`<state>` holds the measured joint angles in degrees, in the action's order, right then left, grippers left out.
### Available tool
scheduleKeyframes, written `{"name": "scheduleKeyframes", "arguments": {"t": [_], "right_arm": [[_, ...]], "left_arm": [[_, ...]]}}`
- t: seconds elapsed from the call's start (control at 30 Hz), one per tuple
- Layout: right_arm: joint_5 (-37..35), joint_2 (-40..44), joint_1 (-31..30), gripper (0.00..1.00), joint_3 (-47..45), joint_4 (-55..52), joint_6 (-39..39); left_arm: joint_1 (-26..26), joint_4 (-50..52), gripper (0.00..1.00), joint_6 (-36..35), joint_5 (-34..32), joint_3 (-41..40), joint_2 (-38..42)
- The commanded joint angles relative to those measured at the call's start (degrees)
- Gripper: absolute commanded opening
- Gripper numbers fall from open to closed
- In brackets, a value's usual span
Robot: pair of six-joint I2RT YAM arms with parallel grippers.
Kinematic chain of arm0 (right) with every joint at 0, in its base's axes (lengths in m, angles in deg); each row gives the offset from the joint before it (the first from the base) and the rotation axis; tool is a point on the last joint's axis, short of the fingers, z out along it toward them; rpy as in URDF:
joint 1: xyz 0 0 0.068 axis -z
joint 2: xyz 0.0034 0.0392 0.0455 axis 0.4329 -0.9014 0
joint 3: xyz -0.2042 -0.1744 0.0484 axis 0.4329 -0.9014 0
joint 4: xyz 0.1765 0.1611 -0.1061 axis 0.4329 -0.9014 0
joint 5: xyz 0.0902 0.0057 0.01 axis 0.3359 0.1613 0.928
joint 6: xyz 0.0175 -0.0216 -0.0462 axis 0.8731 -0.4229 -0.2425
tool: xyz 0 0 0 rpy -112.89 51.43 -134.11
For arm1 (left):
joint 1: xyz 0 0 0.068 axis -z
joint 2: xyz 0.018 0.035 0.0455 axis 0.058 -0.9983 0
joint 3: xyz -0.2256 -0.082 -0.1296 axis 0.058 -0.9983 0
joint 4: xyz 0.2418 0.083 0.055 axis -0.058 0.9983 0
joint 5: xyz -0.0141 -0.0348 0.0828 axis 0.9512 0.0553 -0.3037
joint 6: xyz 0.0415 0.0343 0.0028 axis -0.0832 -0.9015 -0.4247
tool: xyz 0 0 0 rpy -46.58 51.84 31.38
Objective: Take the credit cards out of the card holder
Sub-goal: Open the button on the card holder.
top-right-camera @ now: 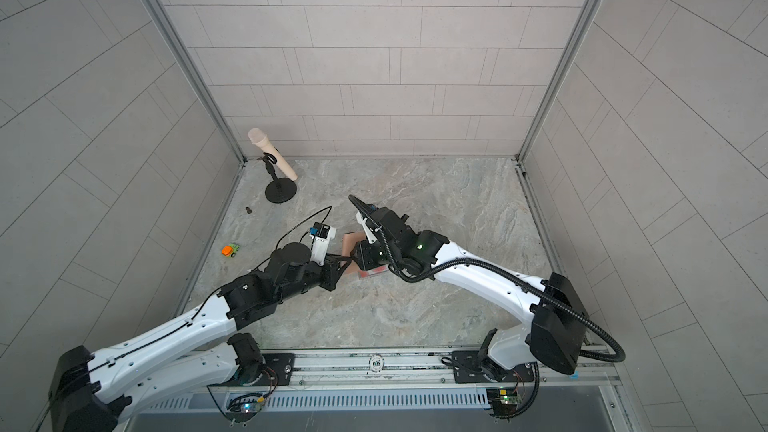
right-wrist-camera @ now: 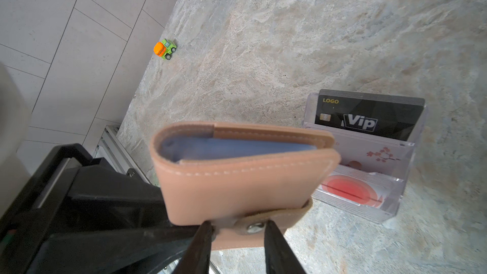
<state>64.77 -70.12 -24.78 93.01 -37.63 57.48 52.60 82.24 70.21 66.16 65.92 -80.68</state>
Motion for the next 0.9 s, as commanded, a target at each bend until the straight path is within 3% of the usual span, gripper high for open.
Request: {"name": "scheduleKeyframes", "arguments": {"t": [0.0, 0.33, 0.87], "right_arm": [[0.3, -0.7, -0.5, 0.35, 1.0, 2.5, 1.1], [-3.8, -0.8, -0.5, 0.25, 0.4, 1.8, 1.5], [-5.7, 1.6, -0.5, 0.06, -0.3, -0.2, 0.6]], "left_arm": [[0.2, -2.1, 0.00, -0.8, 1.6, 0.6, 1.5], [0.2, -3.8, 0.00, -0.2, 4.5, -0.7, 4.8], [-0.1, -3.6, 0.00, 0.4, 0.5, -1.5, 4.5]]}}
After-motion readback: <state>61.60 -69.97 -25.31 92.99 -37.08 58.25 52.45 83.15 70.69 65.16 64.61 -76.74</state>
